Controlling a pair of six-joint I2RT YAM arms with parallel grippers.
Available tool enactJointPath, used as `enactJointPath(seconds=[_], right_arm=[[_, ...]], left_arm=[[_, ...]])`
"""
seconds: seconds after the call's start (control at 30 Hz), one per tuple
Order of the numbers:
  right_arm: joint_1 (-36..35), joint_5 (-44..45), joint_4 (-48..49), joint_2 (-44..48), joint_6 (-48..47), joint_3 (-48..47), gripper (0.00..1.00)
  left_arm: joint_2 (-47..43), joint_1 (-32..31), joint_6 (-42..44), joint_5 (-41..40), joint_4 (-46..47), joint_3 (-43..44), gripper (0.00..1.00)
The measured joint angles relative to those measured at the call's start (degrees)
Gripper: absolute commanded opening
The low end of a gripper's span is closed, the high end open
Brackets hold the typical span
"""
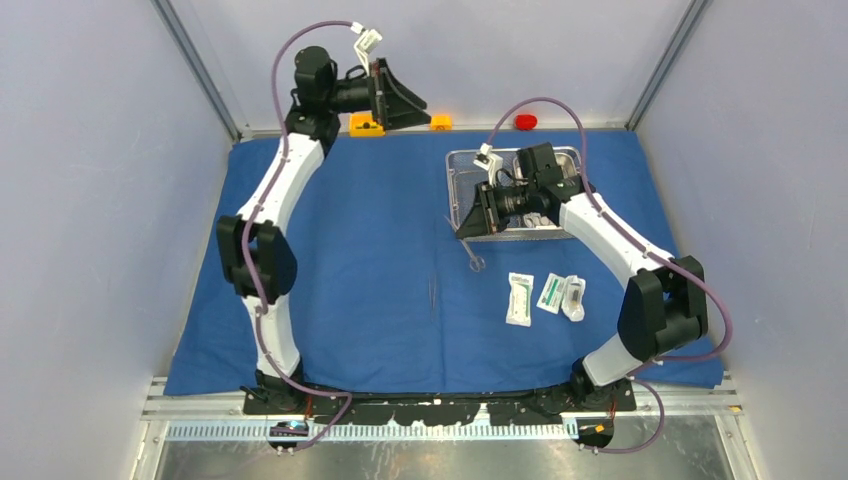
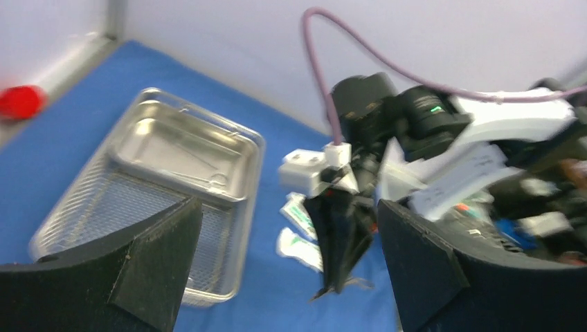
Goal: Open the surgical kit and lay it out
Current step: Place the medical item in the surgical kit.
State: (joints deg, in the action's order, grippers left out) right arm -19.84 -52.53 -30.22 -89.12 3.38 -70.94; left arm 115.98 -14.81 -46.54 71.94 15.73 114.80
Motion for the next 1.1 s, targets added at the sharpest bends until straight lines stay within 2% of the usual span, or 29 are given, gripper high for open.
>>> enactJointPath(seconds=[0.17, 0.27, 0.4, 0.53, 0.73, 0.87, 1.1], right_arm=[[0.0, -0.7, 0.6, 0.9, 1.2, 0.0, 0.00], [-0.1, -0.7, 0.7, 1.0, 1.5, 0.0, 0.00], [-0.3, -0.7, 0.9, 1.0, 1.6, 0.0, 0.00], [-0.6, -0.9, 1.1, 1.0, 1.6, 0.1, 0.00], [-1.4, -1.2, 1.3, 1.0, 1.6, 0.3, 0.00], [-1.5, -1.6, 1.5, 0.7, 1.8, 0.3, 0.00], [-1.5, -1.9, 1.5, 0.3, 2.0, 0.7, 0.00]], left_arm=[[-8.5, -0.6, 38.8, -10.0, -27.3, -3.0, 1.00], [-11.6, -2.3, 55.4, -14.3, -37.1, -4.5, 1.00], [-15.6, -6.5, 82.6, -19.9, -52.4, -8.2, 1.00], [-18.4, -13.2, 104.4, -26.7, -65.2, -12.5, 0.92], [-18.8, -21.1, 120.4, -35.7, -73.9, -15.1, 0.81], [-18.8, -23.9, 124.9, -40.0, -75.2, -15.2, 0.72], [-17.1, -27.1, 127.6, -44.8, -75.1, -15.2, 0.60]])
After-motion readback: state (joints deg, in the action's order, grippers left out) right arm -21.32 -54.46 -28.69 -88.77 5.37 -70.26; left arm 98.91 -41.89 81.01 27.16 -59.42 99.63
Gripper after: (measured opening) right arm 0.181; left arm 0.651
